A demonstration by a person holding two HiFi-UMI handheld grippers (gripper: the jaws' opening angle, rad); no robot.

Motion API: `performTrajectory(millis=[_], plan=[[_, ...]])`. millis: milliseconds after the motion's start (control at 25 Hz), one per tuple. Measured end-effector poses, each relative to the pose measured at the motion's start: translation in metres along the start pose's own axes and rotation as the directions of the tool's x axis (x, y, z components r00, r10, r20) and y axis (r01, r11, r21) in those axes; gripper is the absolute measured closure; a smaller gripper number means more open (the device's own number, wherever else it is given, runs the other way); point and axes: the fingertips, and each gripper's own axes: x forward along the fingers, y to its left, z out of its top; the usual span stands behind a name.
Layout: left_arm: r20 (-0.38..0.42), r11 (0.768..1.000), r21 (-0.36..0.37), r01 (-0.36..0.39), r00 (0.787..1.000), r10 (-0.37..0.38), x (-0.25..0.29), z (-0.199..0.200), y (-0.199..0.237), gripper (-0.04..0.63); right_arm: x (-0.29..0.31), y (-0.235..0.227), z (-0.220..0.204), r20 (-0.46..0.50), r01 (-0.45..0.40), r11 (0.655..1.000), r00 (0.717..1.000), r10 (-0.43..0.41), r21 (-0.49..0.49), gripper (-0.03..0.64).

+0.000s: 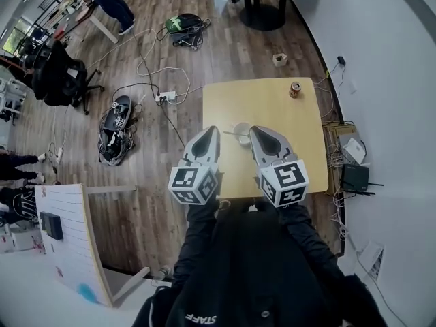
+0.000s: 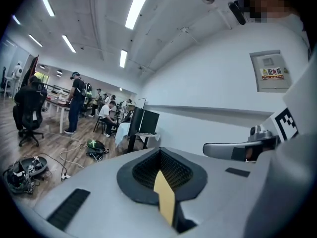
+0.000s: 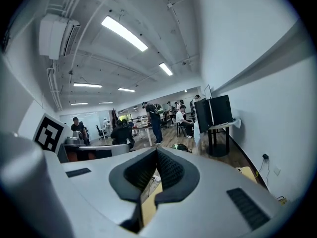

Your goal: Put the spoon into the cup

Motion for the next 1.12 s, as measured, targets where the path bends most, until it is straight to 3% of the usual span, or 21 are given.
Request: performTrajectory(millis=[400, 1120], plan=[[0.023, 0.996, 0.092, 0.004, 1.0, -0.007, -0.007, 0.017, -0.03, 0.561, -0.019, 0.0, 0.02, 0.058, -0.009, 0.999, 0.998, 0.011, -0.034, 0.595], [0.008, 0.994, 0.112, 0.001, 1.0, -0.002, -0.008, 0.008, -0.044, 0.561, -0.033, -0.005, 0.013, 0.053, -0.03, 0.999, 0.998, 0.033, -0.043, 0.595]])
